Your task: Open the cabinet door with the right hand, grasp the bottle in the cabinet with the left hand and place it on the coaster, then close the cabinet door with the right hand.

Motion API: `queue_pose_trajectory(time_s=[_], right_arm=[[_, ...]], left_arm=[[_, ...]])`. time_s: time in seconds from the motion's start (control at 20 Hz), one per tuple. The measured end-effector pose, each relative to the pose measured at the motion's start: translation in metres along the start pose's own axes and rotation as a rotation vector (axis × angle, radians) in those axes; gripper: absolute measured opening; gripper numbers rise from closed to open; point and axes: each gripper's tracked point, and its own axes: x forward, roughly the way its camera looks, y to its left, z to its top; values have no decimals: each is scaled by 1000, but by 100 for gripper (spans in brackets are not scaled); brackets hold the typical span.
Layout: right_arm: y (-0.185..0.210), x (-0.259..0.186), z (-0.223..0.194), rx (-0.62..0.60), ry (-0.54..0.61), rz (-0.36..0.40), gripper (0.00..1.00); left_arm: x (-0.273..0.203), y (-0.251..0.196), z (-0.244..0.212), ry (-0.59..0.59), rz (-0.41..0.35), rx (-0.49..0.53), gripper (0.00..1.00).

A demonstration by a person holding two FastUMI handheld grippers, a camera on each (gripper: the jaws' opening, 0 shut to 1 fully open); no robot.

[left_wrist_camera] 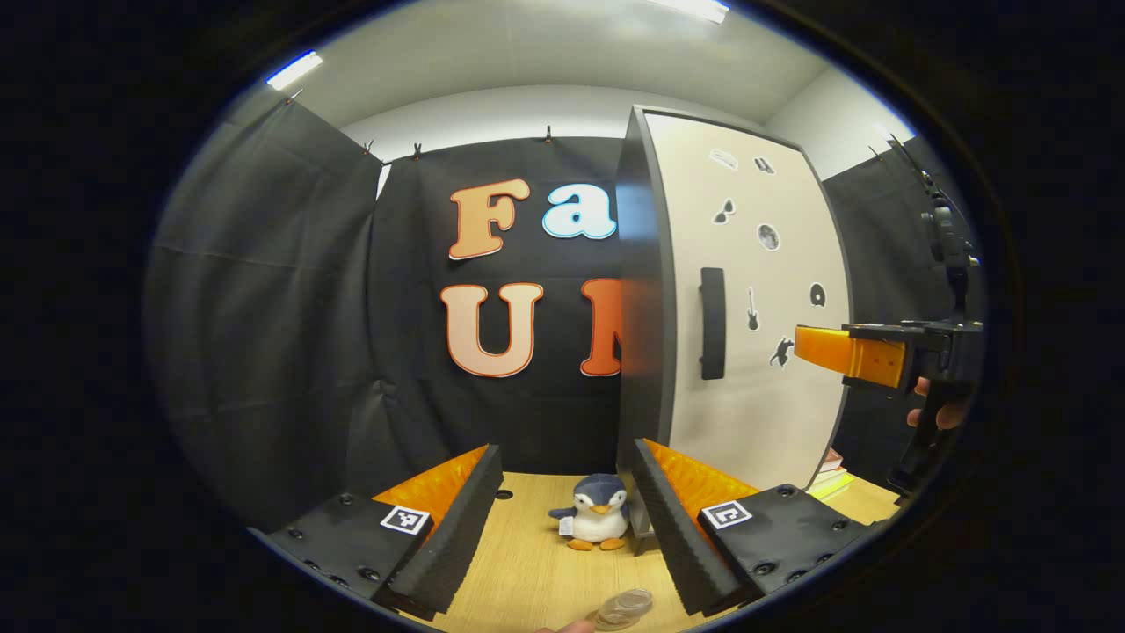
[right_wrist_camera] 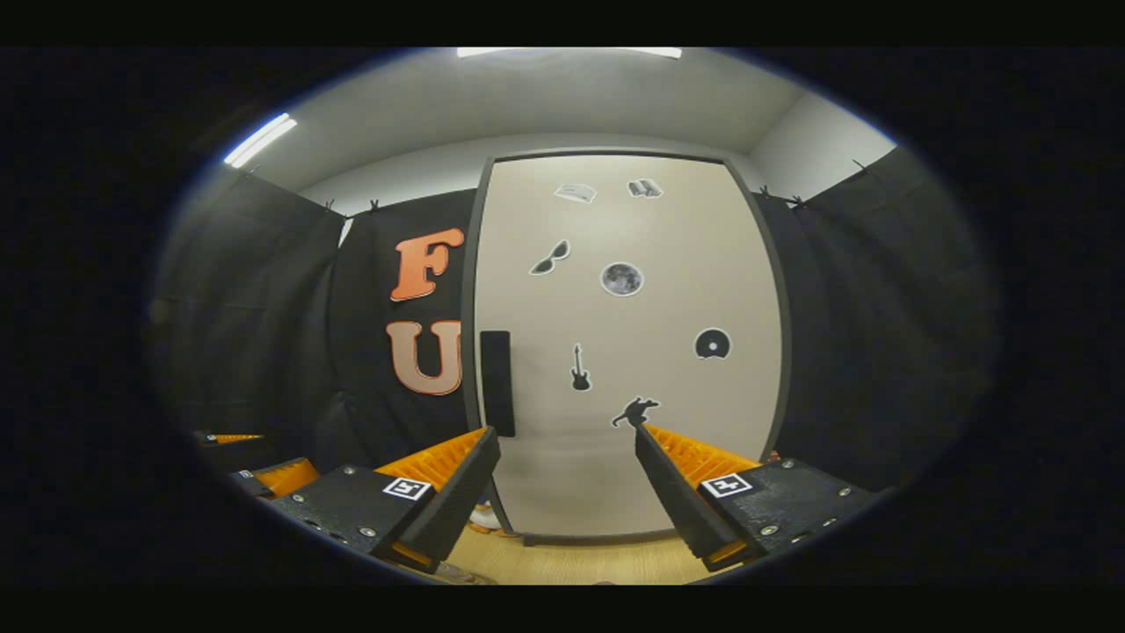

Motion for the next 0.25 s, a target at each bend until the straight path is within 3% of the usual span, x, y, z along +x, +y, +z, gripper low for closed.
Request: queue_pose_trajectory(time_s=[0.25], right_arm=[[-31, -60, 3, 12, 14, -26, 96]], left_arm=[[-33, -29, 23, -20, -13, 20, 94]])
